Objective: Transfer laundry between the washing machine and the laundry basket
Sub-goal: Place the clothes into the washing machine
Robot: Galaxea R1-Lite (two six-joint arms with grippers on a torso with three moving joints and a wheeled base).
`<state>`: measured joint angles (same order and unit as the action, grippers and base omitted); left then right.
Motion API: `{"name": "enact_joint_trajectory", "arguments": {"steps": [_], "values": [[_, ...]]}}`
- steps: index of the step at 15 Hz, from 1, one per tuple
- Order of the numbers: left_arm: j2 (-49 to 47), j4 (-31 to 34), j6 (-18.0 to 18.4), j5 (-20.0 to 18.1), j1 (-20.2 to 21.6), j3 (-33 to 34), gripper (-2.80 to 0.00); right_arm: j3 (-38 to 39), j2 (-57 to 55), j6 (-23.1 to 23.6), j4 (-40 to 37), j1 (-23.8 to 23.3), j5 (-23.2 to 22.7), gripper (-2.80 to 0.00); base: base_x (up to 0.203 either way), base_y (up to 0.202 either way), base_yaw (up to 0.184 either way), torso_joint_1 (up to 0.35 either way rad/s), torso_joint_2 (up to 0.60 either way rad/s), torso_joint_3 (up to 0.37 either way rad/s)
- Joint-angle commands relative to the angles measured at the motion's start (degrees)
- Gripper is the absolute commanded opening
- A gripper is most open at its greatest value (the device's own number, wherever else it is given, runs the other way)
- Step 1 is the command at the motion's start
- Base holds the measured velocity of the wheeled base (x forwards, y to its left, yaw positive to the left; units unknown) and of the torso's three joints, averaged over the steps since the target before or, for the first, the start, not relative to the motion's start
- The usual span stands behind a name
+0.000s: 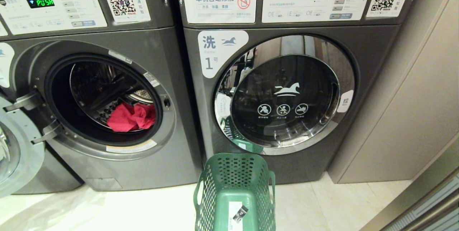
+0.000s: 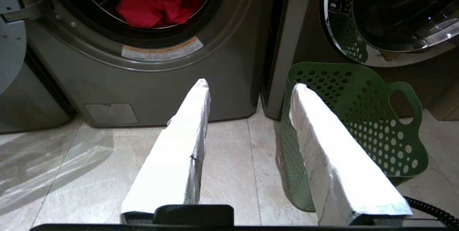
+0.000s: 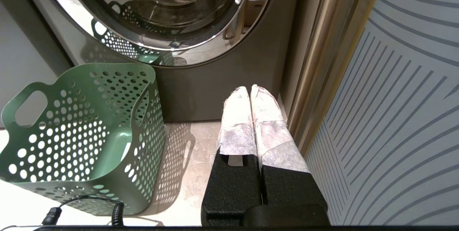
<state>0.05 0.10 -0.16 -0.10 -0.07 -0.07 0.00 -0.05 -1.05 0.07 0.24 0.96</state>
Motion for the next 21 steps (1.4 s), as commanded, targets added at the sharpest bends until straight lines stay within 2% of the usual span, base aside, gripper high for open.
{"name": "enact_joint_trajectory", "arguments": {"steps": [1,4,21], "values": [[0.0,0.0,0.0,0.0,0.0,0.0,-2.8,0.0,0.0,0.0,0.0,0.0,0.0,-2.8,0.0,0.0,0.0,0.0,0.0,0.0],[0.0,0.0,0.0,0.0,0.0,0.1,-2.8,0.0,0.0,0.0,0.0,0.0,0.0,-2.8,0.001,0.07,-0.008,0.004,0.0,0.001],[0.0,0.0,-0.2,0.0,0.0,0.1,-2.8,0.0,0.0,0.0,0.0,0.1,0.0,-2.8,0.0,0.195,-0.002,0.002,0.0,0.003]]}}
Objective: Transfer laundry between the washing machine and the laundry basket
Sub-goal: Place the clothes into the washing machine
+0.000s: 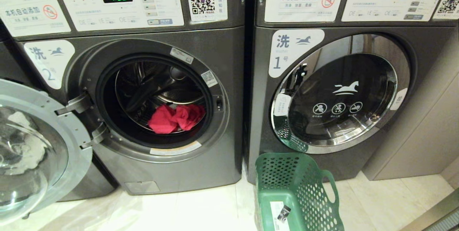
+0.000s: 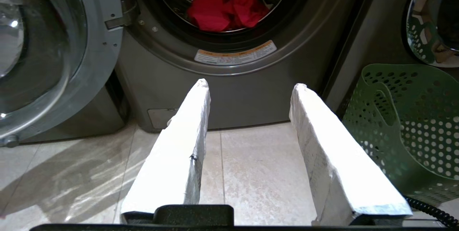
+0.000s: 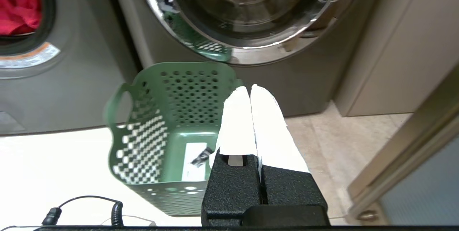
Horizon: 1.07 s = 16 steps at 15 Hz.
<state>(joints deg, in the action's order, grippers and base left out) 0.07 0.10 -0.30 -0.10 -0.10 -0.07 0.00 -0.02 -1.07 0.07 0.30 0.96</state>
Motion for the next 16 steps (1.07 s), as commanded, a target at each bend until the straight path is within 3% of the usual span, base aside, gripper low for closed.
{"name": "enact_joint_trajectory", "arguments": {"steps": [1,16], "values": [[-0.1,0.0,0.0,0.0,0.0,0.1,-2.8,0.0,-0.1,0.0,0.0,0.0,0.0,-2.8,0.0,0.195,-0.004,0.007,0.0,0.002],[-0.1,0.0,0.0,0.0,0.0,0.0,-2.8,0.0,-0.1,-0.1,0.0,0.0,0.1,-2.8,0.0,0.195,-0.002,0.002,0.0,0.003]]}}
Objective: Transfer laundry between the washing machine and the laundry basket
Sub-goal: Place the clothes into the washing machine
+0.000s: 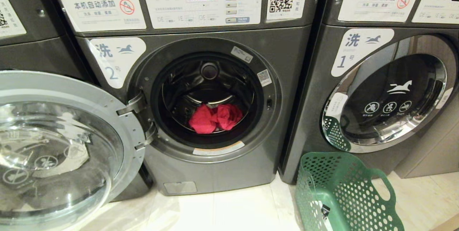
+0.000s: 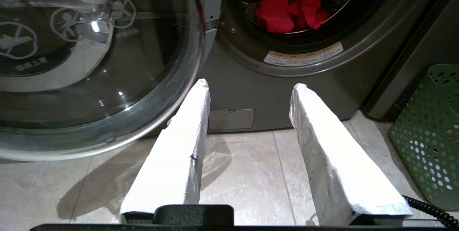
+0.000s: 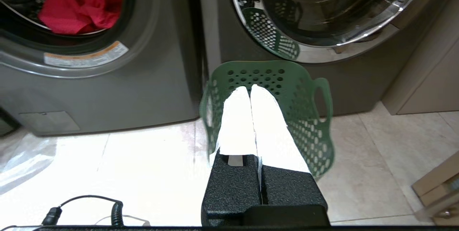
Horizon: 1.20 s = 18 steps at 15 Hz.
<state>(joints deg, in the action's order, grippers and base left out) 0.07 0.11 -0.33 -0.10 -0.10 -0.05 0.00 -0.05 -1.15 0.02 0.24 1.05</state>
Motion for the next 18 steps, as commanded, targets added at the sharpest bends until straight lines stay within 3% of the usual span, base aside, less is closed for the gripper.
{"name": "enact_joint_trajectory", "arguments": {"steps": [1,7,18], "values": [[-0.1,0.0,0.0,0.0,0.0,0.0,-2.8,0.0,0.0,0.0,0.1,0.0,0.0,-2.8,0.0,0.195,-0.002,0.002,0.0,0.002],[-0.1,0.0,0.0,0.0,0.0,0.0,-2.8,0.0,0.0,0.0,0.1,0.0,0.4,-2.8,0.0,0.167,-0.003,0.003,0.0,0.001],[-0.1,0.0,0.0,0.0,0.0,0.0,-2.8,0.0,0.0,-0.2,0.1,0.0,0.4,-2.8,0.0,0.0,0.0,0.0,0.0,0.0]]}}
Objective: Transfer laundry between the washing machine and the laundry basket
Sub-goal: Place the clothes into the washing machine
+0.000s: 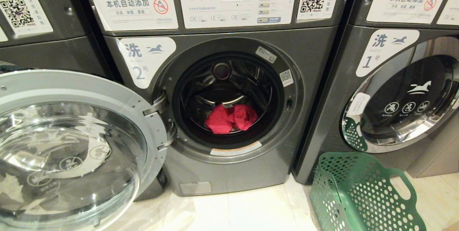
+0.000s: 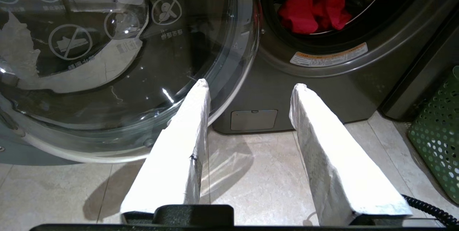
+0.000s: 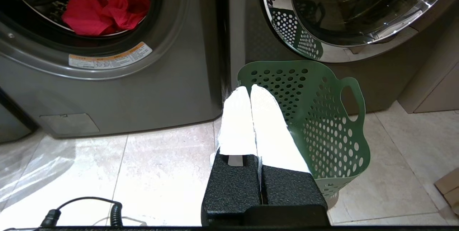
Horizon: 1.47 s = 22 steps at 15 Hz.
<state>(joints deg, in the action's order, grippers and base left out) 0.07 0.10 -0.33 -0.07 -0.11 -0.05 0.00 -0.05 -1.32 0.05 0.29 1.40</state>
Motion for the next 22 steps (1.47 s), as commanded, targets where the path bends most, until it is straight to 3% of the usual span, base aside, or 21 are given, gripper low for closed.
{"name": "enact_joint_trajectory", "arguments": {"steps": [1,22], "values": [[-0.1,0.0,0.0,0.0,0.0,0.0,-2.8,0.0,0.0,0.0,0.0,0.0,0.0,-2.8,0.0,0.0,0.0,0.0,0.0,0.0],[-0.1,0.0,0.1,0.0,0.0,0.0,-2.8,0.0,0.0,-0.1,0.0,0.0,0.0,-2.8,0.0,0.0,0.0,0.0,0.0,0.0]]}}
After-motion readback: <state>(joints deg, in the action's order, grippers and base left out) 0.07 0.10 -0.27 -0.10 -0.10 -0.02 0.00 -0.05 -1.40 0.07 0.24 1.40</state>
